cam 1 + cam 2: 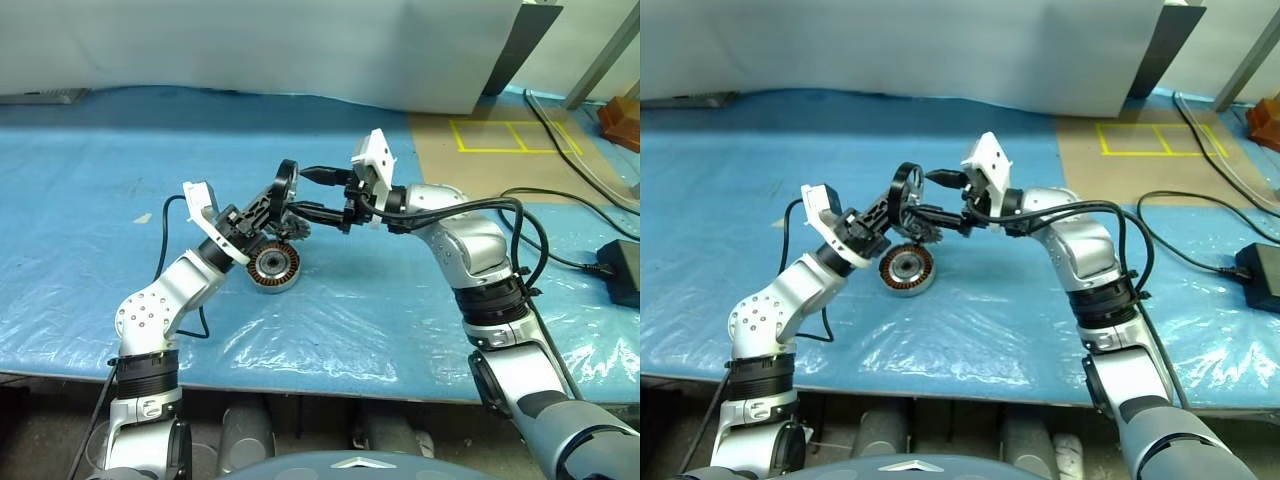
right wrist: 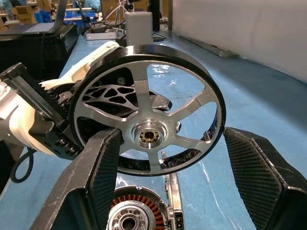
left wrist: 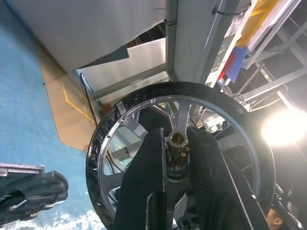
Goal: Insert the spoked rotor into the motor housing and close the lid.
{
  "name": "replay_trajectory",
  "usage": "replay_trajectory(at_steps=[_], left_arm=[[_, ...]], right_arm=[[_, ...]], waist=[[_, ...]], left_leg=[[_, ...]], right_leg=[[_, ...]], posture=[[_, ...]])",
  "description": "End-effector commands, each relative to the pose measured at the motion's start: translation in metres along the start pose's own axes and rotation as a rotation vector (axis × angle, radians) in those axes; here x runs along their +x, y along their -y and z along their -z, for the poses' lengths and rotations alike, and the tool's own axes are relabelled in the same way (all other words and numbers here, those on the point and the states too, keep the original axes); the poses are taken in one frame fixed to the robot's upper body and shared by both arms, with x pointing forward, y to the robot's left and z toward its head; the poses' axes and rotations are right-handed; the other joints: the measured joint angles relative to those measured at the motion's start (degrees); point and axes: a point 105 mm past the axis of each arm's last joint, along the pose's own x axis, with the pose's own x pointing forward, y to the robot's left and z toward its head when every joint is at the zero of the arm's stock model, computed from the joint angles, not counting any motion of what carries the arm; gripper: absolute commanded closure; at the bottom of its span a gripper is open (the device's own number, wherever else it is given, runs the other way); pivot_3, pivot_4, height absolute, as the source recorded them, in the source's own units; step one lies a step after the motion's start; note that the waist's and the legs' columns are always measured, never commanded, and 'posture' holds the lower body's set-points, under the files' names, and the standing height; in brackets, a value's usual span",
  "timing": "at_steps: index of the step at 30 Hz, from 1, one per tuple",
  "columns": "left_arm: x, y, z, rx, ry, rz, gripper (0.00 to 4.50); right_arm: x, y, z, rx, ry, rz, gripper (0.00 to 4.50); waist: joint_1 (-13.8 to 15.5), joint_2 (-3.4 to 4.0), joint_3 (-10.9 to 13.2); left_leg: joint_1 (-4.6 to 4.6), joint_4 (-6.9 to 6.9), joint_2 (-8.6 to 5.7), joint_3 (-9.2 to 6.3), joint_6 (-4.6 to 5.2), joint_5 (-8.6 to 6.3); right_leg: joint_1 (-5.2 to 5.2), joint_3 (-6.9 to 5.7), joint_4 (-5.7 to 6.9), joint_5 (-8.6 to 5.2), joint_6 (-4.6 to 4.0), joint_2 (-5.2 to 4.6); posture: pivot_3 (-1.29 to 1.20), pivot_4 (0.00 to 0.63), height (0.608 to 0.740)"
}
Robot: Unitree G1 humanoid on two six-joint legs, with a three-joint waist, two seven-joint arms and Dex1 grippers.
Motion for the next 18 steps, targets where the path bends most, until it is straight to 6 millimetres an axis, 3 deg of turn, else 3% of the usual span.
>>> replay_trajectory(at_steps=[1, 6, 9, 15, 18], left_arm=[[0.0078, 0.0137, 0.0057, 0.021, -0.032, 0.061, 4.13], [0.009, 0.0094, 0.0072, 0.011, -0.022, 0.048, 4.13], [0.0106, 0.0105, 0.0102, 0.009, -0.029, 0.053, 4.13], [0.0116, 0.0107, 0.0094, 0.014, -0.031, 0.052, 4.13], [0.0118, 0.0117, 0.0086, 0.017, -0.033, 0.053, 4.13]], right_arm=[[0.005, -0.0008, -0.0193, -0.072, 0.047, -0.007, 0.94], [0.0065, -0.0016, -0.0204, -0.067, 0.056, -0.008, 0.94], [0.0069, -0.0029, -0.021, -0.066, 0.062, -0.015, 1.5], [0.007, -0.0031, -0.0218, -0.068, 0.07, -0.016, 3.3], [0.0073, -0.0025, -0.0212, -0.063, 0.072, -0.013, 3.3]], waist=[[0.0, 0.0, 0.0], [0.0, 0.0, 0.0], [0.0, 0.0, 0.0], [0.0, 0.0, 0.0], [0.0, 0.0, 0.0]], left_leg=[[0.0, 0.0, 0.0, 0.0, 0.0, 0.0], [0.0, 0.02, 0.0, 0.0, 0.0, 0.0], [0.0, 0.02, 0.0, -0.01, 0.0, 0.0], [0.0, 0.05, 0.0, -0.02, 0.0, 0.0], [0.0, 0.06, 0.0, -0.02, 0.0, 0.0]], right_leg=[[0.0, 0.0, 0.0, 0.0, 0.0, 0.0], [0.0, 0.0, 0.01, 0.0, 0.0, 0.0], [0.0, 0.0, 0.02, 0.0, 0.0, 0.0], [0.0, 0.0, 0.05, 0.0, 0.0, 0.0], [0.0, 0.0, 0.06, 0.0, 0.0, 0.0]], posture=[[0.0, 0.15, 0.74], [0.0, 0.15, 0.74], [0.0, 0.15, 0.74], [0.0, 0.15, 0.74], [0.0, 0.15, 0.74]])
